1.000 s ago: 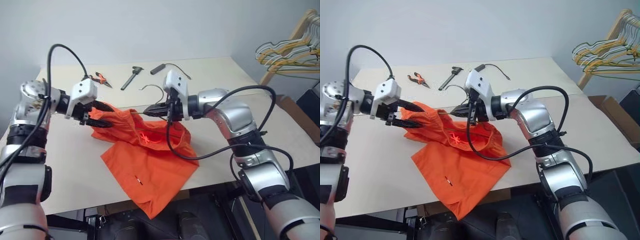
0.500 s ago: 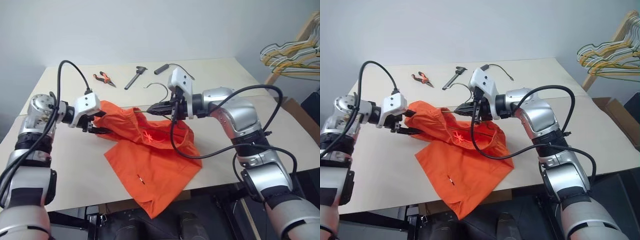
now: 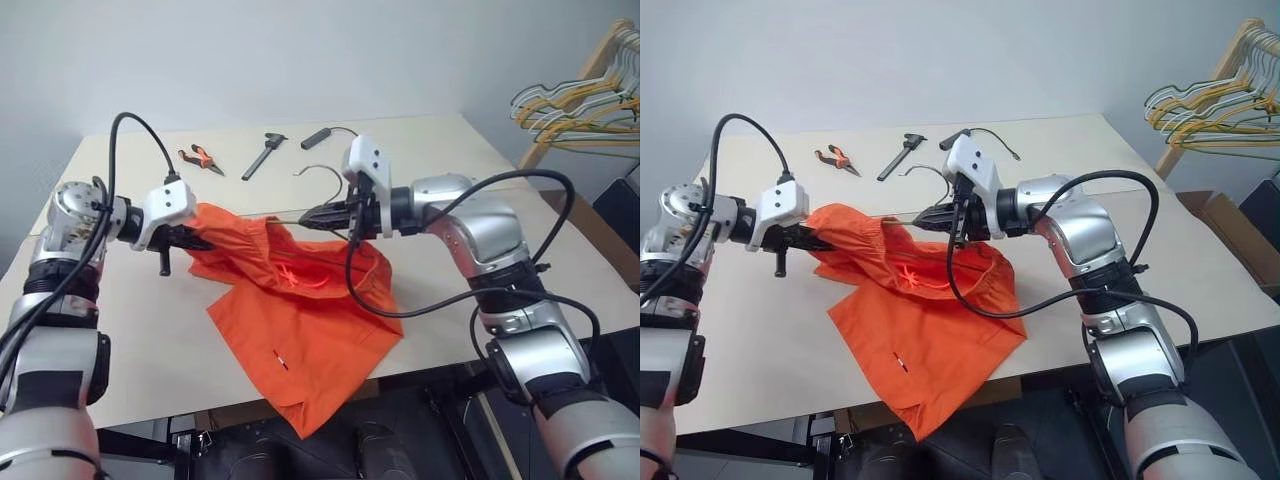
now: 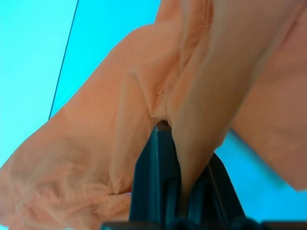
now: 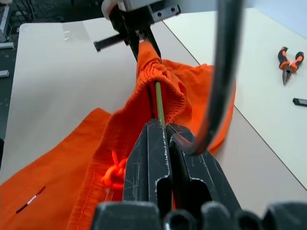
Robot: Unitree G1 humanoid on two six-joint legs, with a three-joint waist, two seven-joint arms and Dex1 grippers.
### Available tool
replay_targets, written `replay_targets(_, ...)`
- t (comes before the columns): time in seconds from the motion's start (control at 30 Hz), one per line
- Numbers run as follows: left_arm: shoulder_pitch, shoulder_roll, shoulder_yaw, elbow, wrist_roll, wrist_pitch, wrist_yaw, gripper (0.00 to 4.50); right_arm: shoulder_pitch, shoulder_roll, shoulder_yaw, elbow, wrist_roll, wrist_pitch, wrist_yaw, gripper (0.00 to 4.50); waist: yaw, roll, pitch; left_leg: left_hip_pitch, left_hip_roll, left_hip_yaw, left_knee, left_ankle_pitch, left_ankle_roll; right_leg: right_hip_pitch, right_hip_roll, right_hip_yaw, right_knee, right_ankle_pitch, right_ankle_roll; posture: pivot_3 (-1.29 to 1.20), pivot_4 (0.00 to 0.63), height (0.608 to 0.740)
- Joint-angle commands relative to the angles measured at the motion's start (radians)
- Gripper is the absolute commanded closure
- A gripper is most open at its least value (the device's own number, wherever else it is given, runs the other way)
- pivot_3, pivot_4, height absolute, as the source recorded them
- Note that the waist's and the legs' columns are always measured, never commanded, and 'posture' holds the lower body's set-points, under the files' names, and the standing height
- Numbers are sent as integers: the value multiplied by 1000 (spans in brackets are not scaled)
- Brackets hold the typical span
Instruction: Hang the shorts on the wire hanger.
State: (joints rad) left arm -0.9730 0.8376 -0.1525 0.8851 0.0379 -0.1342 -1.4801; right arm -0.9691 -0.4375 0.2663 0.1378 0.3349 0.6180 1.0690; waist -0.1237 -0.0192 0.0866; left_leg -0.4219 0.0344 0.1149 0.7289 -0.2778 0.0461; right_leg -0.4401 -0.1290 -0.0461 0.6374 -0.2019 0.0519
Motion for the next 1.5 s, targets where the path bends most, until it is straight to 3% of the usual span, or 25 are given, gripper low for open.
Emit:
replay_targets(0.03,-29,43,31,-31,-18,-9,-23,4451,15,-27,6,-30,-43,-62,10,4500,2,0,0,0,0,0,0,0,0,0,0,0,0,0,0,-77,44,740)
replay_targets(0.4,-29,44,47,-22,-14,-1,16,4451,41,-75,9,-60,-94,-104,44,4500,5,0,0,0,0,0,0,0,0,0,0,0,0,0,0,-86,40,740)
replay_targets(0.6,-27,18,60,-34,-43,9,22,4451,50,-64,22,-79,-138,-97,-13,4500,3,0,0,0,0,0,0,0,0,0,0,0,1,0,0,-96,39,740)
replay_targets(0.93,11,31,28,-43,-11,-21,14,4451,19,-54,-89,-95,-14,57,-15,4500,2,0,0,0,0,1,0,0,0,0,0,0,1,0,0,-106,40,740)
replay_targets(1.33,54,41,-8,-47,62,-152,64,4451,-112,-69,-114,5,46,146,23,4500,0,0,0,0,0,1,0,0,0,0,0,0,1,0,0,-110,27,740)
replay_targets(1.5,45,28,8,-52,45,-163,98,2887,-132,-74,-87,29,31,137,40,4500,1,-1,-1,0,0,1,0,0,0,0,0,0,1,0,0,-106,21,740)
